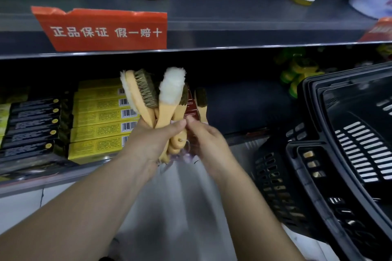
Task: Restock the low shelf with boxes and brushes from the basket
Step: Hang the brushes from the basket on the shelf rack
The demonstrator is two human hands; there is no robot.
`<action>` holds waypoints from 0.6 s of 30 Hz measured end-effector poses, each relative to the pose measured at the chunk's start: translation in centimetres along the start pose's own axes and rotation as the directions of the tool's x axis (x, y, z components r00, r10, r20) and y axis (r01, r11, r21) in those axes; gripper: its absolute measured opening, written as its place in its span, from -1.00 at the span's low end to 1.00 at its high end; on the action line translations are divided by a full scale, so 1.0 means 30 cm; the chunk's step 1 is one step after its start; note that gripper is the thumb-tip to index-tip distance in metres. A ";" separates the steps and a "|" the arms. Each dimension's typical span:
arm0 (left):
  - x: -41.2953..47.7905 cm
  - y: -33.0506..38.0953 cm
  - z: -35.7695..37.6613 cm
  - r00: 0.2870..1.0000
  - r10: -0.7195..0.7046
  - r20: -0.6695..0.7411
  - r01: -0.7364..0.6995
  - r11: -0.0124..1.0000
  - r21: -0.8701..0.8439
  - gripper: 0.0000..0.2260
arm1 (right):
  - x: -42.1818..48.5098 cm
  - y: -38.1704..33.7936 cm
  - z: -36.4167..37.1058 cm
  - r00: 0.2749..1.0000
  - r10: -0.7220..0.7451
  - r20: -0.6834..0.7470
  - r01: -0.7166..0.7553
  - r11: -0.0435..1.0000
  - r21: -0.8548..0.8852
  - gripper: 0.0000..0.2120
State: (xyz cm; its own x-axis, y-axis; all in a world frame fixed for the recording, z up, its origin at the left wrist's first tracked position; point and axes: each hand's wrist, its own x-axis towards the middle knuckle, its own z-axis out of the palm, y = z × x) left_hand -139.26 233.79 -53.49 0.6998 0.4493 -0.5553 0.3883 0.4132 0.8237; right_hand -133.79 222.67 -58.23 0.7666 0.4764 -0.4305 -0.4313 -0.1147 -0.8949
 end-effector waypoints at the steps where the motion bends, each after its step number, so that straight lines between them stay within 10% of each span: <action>1: -0.002 0.003 0.008 1.000 -0.002 0.014 0.002 1.000 -0.003 -0.88 | -0.029 -0.010 0.012 0.999 0.004 0.048 -0.006 0.999 0.046 -0.68; 12: 0.008 0.014 0.017 0.997 0.033 -0.069 -0.027 0.996 0.081 -0.81 | -0.010 -0.049 -0.084 0.983 0.084 -0.166 -0.026 0.946 0.322 -0.91; 18: 0.030 0.005 -0.007 0.989 -0.068 -0.134 0.071 0.997 0.023 -0.81 | 0.183 0.029 -0.238 0.853 0.100 -0.512 -0.166 0.983 -0.084 -0.81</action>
State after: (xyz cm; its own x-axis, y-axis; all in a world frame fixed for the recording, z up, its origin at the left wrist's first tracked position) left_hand -138.69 234.42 -53.88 0.5856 0.5220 -0.6202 0.4510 0.4259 0.7843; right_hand -126.56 218.96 -62.23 0.8545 -0.0516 -0.5169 -0.5108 -0.2647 -0.8179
